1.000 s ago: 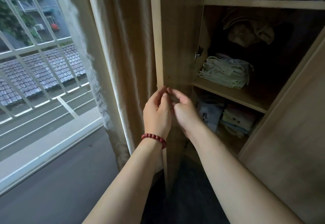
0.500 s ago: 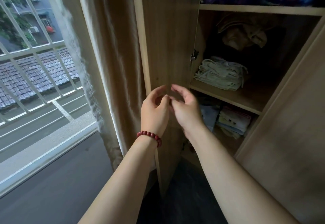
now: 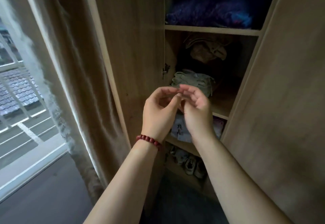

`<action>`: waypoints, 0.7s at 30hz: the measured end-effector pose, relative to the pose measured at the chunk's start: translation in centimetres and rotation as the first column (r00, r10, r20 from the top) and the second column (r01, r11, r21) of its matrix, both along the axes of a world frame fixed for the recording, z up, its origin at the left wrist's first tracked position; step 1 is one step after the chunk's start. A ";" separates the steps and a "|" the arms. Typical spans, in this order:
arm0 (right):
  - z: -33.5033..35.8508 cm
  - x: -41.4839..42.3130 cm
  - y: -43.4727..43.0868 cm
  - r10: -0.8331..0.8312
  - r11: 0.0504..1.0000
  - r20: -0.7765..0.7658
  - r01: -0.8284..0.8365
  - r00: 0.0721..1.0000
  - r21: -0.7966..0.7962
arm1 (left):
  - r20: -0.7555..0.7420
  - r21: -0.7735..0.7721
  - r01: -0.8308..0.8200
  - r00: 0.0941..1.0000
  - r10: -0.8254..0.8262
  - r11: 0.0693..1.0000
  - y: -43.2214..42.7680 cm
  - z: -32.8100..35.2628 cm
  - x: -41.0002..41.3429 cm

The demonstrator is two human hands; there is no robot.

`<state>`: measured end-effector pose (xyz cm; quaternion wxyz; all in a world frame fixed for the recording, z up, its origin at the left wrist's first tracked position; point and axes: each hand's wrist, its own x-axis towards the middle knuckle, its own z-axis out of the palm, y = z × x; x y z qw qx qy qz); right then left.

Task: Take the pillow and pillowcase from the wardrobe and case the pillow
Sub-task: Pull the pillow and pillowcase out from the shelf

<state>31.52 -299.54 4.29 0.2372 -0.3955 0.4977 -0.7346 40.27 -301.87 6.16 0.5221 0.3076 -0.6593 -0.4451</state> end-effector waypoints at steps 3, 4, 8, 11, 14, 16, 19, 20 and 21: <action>0.5 -1.7 1.3 -0.046 0.998 -0.024 0.045 0.999 -0.039 | -0.013 -0.006 0.058 0.998 -0.058 0.998 0.8 0.7 -1.5; 0.5 -2.3 1.7 -0.053 0.997 -0.019 0.052 0.998 -0.048 | -0.010 -0.008 0.067 0.998 -0.067 0.998 0.9 0.9 -2.0; 1.2 -4.7 2.3 -0.054 0.996 -0.039 0.051 0.998 -0.076 | -0.022 -0.011 0.105 0.994 -0.106 0.994 0.9 1.6 -4.3; 2.0 -6.4 2.1 -0.063 0.995 -0.091 0.055 0.994 -0.084 | -0.038 -0.018 0.124 0.991 -0.125 0.992 0.5 2.4 -6.0; 2.8 -7.9 1.6 -0.118 0.990 -0.163 0.104 0.979 -0.096 | -0.048 -0.020 0.152 0.987 -0.153 0.988 -0.3 3.2 -7.5; 3.4 -8.8 1.1 -0.134 0.986 -0.176 0.113 0.975 -0.123 | -0.065 -0.038 0.185 0.980 -0.187 0.982 -0.9 3.8 -8.5; 4.3 -10.3 -0.3 -0.166 0.978 -0.192 0.137 0.967 -0.160 | -0.093 -0.058 0.202 0.974 -0.207 0.978 -2.6 4.6 -9.9; 4.5 -10.7 -0.8 -0.182 0.973 -0.197 0.149 0.963 -0.174 | -0.102 -0.059 0.206 0.972 -0.211 0.977 -3.2 4.8 -10.3; 4.7 -11.2 -1.6 -0.201 0.968 -0.204 0.163 0.958 -0.190 | -0.109 -0.062 0.207 0.971 -0.213 0.976 -4.1 4.9 -10.8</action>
